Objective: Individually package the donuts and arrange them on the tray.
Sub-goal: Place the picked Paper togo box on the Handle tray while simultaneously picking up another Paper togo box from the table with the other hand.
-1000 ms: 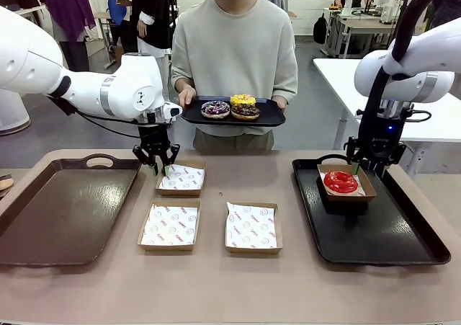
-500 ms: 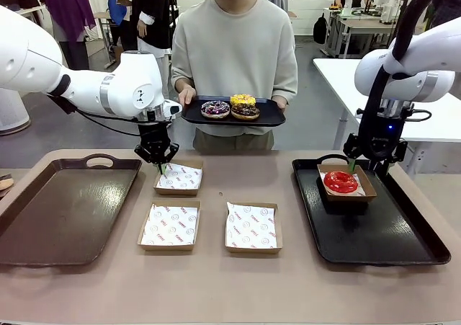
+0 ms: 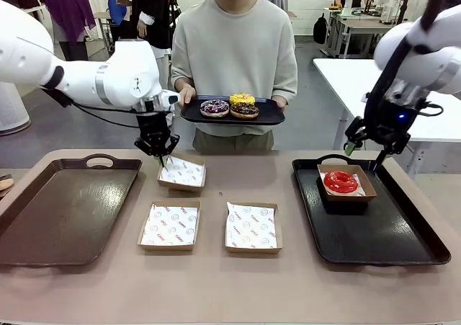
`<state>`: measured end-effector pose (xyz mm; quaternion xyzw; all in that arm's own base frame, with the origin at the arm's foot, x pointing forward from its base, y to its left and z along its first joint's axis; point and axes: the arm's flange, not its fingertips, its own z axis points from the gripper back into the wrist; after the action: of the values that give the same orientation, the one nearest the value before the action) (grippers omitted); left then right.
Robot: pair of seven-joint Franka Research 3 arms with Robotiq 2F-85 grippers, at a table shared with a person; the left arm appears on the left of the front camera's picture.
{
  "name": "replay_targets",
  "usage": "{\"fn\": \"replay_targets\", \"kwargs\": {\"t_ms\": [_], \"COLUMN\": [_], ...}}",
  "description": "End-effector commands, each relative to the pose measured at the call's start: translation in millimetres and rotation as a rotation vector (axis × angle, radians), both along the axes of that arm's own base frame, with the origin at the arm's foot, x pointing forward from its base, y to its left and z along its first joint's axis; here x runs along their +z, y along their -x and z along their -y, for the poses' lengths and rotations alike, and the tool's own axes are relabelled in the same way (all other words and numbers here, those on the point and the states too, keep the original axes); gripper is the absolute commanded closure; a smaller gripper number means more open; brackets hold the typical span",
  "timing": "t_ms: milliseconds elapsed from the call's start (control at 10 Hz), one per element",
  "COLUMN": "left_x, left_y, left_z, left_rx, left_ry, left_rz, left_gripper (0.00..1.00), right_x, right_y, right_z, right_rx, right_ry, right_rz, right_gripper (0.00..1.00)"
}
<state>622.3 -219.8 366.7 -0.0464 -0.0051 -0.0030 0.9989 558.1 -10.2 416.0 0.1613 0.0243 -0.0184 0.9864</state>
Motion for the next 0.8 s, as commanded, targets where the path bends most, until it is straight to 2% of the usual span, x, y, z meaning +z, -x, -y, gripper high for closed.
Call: {"fn": "replay_targets", "kwargs": {"t_ms": [0,400,700], "left_x": [40.9,103.6,129.6], "left_y": [12.5,22.3,18.5], "left_z": [-10.8,-0.1,24.3], "left_rx": [-0.013,-0.038,-0.038], "left_ry": [0.063,0.061,-0.020], "left_rz": [-0.001,0.061,0.068], "left_gripper": [1.00,1.00,1.00], "right_x": [15.2,20.4,5.9], "right_y": [44.2,143.0,198.4], "right_z": [36.5,114.2,150.3], "right_rx": [0.007,-0.111,-0.190], "right_ry": [-0.209,-0.539,-0.653], "right_rz": [0.083,0.252,0.340], "right_gripper": [0.00,0.00,0.00]}}
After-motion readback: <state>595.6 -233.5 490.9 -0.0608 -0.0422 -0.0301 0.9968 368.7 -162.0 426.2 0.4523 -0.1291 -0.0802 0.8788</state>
